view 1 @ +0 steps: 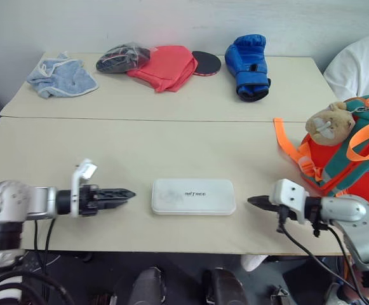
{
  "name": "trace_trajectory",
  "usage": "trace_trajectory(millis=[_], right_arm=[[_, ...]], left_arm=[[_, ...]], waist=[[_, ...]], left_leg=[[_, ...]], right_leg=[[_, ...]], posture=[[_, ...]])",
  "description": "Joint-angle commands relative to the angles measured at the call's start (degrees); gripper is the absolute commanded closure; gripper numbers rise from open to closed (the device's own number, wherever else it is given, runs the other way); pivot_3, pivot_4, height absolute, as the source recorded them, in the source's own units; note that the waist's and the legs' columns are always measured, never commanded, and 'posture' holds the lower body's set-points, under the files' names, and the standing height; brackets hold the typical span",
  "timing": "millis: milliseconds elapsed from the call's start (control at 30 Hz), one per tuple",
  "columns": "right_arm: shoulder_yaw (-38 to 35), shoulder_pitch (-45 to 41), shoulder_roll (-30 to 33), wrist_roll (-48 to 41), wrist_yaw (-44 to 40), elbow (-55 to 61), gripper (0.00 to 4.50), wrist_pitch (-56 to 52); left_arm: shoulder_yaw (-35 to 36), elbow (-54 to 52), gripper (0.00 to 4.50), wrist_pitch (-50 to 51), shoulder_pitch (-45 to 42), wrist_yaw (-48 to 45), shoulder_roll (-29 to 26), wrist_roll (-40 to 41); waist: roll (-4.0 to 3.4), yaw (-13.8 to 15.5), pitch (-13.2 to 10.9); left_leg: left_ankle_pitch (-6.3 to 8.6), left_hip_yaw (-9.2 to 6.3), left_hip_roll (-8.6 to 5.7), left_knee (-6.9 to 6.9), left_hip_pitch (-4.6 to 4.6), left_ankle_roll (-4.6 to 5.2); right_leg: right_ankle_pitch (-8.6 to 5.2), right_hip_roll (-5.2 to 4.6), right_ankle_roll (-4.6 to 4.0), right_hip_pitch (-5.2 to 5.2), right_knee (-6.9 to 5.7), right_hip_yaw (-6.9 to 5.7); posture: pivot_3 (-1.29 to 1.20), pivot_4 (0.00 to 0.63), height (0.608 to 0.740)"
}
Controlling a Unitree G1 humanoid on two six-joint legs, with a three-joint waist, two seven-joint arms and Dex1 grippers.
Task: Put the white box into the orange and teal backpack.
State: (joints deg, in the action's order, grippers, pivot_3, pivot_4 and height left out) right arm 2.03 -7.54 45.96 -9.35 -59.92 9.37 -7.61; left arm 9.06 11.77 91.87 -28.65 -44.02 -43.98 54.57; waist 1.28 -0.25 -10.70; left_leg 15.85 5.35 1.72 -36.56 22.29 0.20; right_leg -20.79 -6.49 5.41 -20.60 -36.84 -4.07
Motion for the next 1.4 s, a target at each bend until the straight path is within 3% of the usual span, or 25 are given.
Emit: trace_trajectory(millis=[33,167,367,633,733,867,1033,1133,1267,1333,1367,1400], right_arm=[[2.01,-4.33,-1.80,1.50,0.97,-3.33,4.50,0.12],[3.65,-8.05,-3.08,2.22,0.90,-6.31,4.50,0.25],[5.79,-10.18,-3.30,1.84,-0.94,-6.44,4.50,-1.90],[7.68,-9.36,-6.34,1.43,0.42,-2.32,4.50,-4.65],[7.60,-8.58,-6.99,2.16,1.15,-1.88,4.50,-4.56],[6.05,-6.35,-6.31,2.07,2.21,-1.19,4.50,-3.65],[-1.11,1.65,-4.08,-1.66,3.37,3.72,4.50,-5.18],[-8.89,8.30,-4.93,-9.54,5.76,10.53,3.85,-13.08],[-21.12,22.03,-8.26,-13.40,11.64,20.12,2.68,-15.49],[-27.77,28.59,-12.66,-18.80,13.63,23.31,2.02,-15.66],[-30.22,31.40,-14.05,-20.72,13.42,24.35,1.70,-15.27],[-33.57,35.27,-16.08,-21.55,11.72,24.34,1.34,-11.29]], left_arm=[[-2.85,1.79,0.02,0.41,-3.79,7.07,5.08,-4.35],[-4.46,5.25,0.02,0.63,-7.82,8.80,7.89,-2.57],[-9.21,10.07,0.02,0.63,-12.38,9.31,7.85,2.61],[-7.07,13.93,0.02,0.63,-11.86,17.60,13.87,11.34],[-5.83,13.08,0.63,0.63,-10.86,20.62,14.46,14.48],[-3.55,12.57,1.77,0.63,-10.11,23.80,14.50,17.25],[0.49,5.92,3.14,0.33,-7.47,21.36,13.11,22.47],[2.62,-3.99,3.31,-1.97,-4.64,17.27,11.80,21.74],[2.49,-14.99,3.31,-18.37,0.60,5.09,9.17,13.24],[-11.88,-21.32,3.31,-34.86,4.58,-9.95,-4.01,-4.76],[-16.23,-22.33,3.31,-44.79,6.37,-17.17,-7.98,-12.13],[-15.55,-20.31,3.31,-51.72,6.54,-19.68,-6.98,-14.47]], waist=[[0.00,0.24,0.00],[-0.02,0.41,0.01],[-0.02,0.35,0.01],[-0.01,0.22,0.01],[-0.01,0.12,0.01],[0.00,0.15,0.01],[0.01,0.18,0.00],[0.03,0.22,-0.02],[0.00,0.33,-0.02],[0.08,0.36,-0.02],[0.01,0.12,-0.02],[-0.17,0.15,0.07]], left_leg=[[0.00,0.01,0.00,-0.03,0.00,0.00],[-0.02,-0.05,-0.02,-0.47,0.03,0.04],[-0.02,-0.06,-0.02,-0.49,0.05,0.05],[-0.02,-0.06,-0.02,-0.56,0.07,0.06],[-0.02,-0.05,-0.01,-0.54,0.06,0.05],[-0.02,-0.05,0.00,-0.56,0.06,0.05],[-0.01,-0.06,-0.01,-0.52,0.11,0.04],[-0.01,-0.05,0.00,-0.49,0.17,0.03],[-0.01,-0.06,0.02,-0.45,0.16,-0.03],[-0.01,-0.05,0.05,-0.32,0.15,-0.16],[-0.02,-0.03,0.09,-0.21,0.10,-0.24],[0.13,0.16,0.04,0.21,-0.08,-0.57]], right_leg=[[0.00,0.00,0.00,0.00,0.00,-0.01],[0.01,0.00,0.02,0.13,-0.18,-0.07],[0.03,0.00,0.07,0.14,-0.13,-0.05],[0.03,0.01,0.09,0.15,-0.12,-0.05],[0.03,0.01,0.10,0.14,-0.12,-0.04],[0.03,0.02,0.10,0.14,-0.12,-0.04],[0.02,0.02,0.11,0.12,-0.06,-0.06],[0.02,0.02,0.11,0.07,-0.03,-0.03],[0.02,0.06,0.10,0.08,-0.01,-0.03],[-0.01,0.15,0.04,0.04,0.06,-0.03],[-0.01,0.25,0.03,0.09,0.20,-0.02],[0.01,0.26,0.01,0.07,0.35,0.18]], posture=[[0.00,0.150,0.740],[0.00,0.150,0.740],[0.00,0.150,0.740],[0.00,0.150,0.740],[0.00,0.150,0.740],[0.00,0.150,0.740],[0.00,0.150,0.740],[0.00,0.150,0.740],[0.00,0.150,0.740],[0.00,0.150,0.740],[0.00,0.150,0.740],[0.00,0.150,0.740]])
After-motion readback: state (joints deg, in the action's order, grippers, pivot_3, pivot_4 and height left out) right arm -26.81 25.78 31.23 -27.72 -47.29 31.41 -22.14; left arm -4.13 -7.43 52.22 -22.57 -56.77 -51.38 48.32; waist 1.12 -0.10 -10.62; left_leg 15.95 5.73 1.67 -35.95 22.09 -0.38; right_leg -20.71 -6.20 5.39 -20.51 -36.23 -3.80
